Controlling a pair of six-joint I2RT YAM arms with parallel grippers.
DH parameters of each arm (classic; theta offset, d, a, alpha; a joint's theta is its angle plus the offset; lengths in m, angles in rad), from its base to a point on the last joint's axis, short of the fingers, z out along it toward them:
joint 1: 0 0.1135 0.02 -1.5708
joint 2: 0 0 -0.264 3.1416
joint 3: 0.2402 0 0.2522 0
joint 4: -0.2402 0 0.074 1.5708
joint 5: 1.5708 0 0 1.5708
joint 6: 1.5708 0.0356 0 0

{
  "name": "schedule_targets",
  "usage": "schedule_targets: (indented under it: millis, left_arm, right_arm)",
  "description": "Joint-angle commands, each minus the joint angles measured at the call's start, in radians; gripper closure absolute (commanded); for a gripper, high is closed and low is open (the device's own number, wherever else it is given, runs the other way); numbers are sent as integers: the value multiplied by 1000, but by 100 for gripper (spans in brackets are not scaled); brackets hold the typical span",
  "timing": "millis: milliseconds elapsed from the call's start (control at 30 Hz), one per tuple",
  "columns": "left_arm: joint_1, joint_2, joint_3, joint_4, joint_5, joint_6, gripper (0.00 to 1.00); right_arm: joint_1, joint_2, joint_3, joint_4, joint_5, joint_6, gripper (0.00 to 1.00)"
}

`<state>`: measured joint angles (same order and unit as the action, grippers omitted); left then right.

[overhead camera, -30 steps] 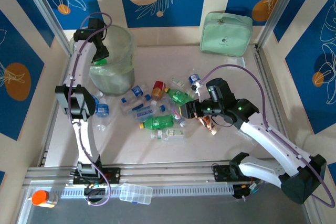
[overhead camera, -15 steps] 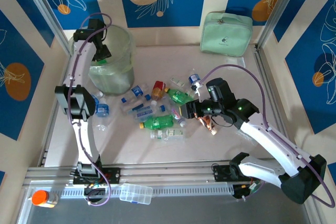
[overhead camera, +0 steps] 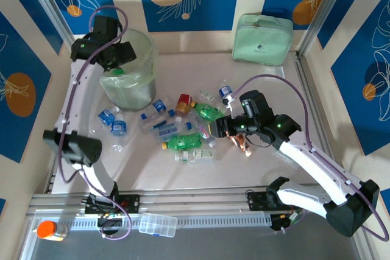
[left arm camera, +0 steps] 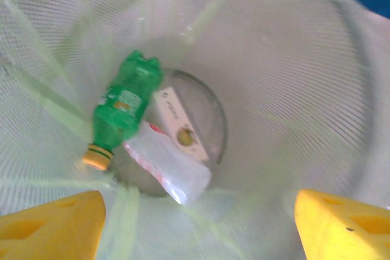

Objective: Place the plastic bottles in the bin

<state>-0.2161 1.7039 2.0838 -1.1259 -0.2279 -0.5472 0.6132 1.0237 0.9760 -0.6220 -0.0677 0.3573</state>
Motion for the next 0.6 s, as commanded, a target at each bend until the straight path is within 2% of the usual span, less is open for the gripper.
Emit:
schedule_targets:
  millis: [0,100,167,333,567]
  left_arm:
    - [-70,-115,-96,78,15,57,20]
    - [-149,-224,-217,134,5,90,21]
    - [-171,-305,-318,183,43,84,21]
    - [-196,-486,-568,305,254,98,25]
    - [-212,-642,-821,336,443,98,27]
  right_arm:
    - [5,-15,35,-23,-17,6,33]
    - [12,-10,35,-36,-19,8,33]
    - [17,-4,34,-45,-18,11,33]
    - [31,20,41,-76,-7,13,33]
    - [53,84,77,-166,36,11,34]
